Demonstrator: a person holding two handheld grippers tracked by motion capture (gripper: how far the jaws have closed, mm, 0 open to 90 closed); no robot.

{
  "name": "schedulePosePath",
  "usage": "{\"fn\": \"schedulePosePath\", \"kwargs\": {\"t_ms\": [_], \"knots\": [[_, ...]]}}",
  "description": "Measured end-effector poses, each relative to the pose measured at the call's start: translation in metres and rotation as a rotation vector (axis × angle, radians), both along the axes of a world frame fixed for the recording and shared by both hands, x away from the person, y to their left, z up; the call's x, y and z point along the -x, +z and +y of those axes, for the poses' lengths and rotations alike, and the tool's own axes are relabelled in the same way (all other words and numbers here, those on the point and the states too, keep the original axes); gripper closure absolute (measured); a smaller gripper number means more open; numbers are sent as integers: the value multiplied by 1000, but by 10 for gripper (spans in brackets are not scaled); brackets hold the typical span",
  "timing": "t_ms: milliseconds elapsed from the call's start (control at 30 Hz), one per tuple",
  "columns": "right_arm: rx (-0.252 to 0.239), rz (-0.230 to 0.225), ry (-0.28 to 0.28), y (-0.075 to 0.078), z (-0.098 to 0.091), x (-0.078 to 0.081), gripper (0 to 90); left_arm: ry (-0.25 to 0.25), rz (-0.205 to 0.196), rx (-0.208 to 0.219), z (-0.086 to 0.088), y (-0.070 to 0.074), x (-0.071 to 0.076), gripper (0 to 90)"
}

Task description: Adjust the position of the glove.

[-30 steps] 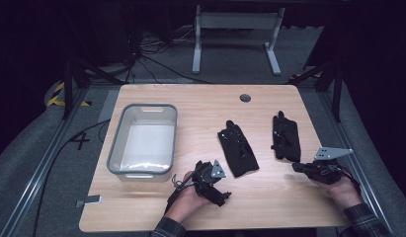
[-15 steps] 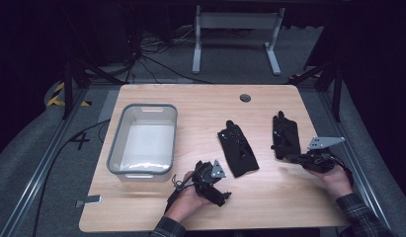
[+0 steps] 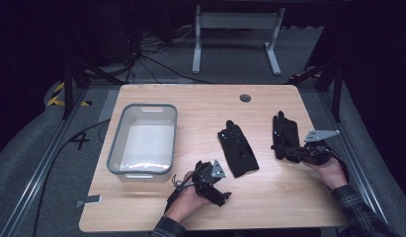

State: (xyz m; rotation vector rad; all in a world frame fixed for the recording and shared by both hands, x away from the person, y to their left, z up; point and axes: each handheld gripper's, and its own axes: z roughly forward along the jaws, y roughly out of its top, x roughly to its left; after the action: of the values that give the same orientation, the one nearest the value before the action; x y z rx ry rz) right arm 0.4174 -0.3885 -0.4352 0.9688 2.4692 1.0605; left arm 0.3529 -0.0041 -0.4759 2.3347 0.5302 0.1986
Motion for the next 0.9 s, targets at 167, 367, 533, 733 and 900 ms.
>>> {"fn": "schedulePosePath", "kwargs": {"t_ms": [167,367,533,733,900], "knots": [[33,24,-9,-9,-1,-5,900,0,-1,0,0,0,0,0],[43,35,3,-12,0,-4,900,0,0,0,0,0,0,0],[46,41,14,-13,1,-3,900,1,0,0,0,0,0,0],[46,46,18,-14,2,-2,900,1,0,1,0,0,0,0],[54,53,43,-15,4,2,900,1,0,0,0,0,0,0]]}}
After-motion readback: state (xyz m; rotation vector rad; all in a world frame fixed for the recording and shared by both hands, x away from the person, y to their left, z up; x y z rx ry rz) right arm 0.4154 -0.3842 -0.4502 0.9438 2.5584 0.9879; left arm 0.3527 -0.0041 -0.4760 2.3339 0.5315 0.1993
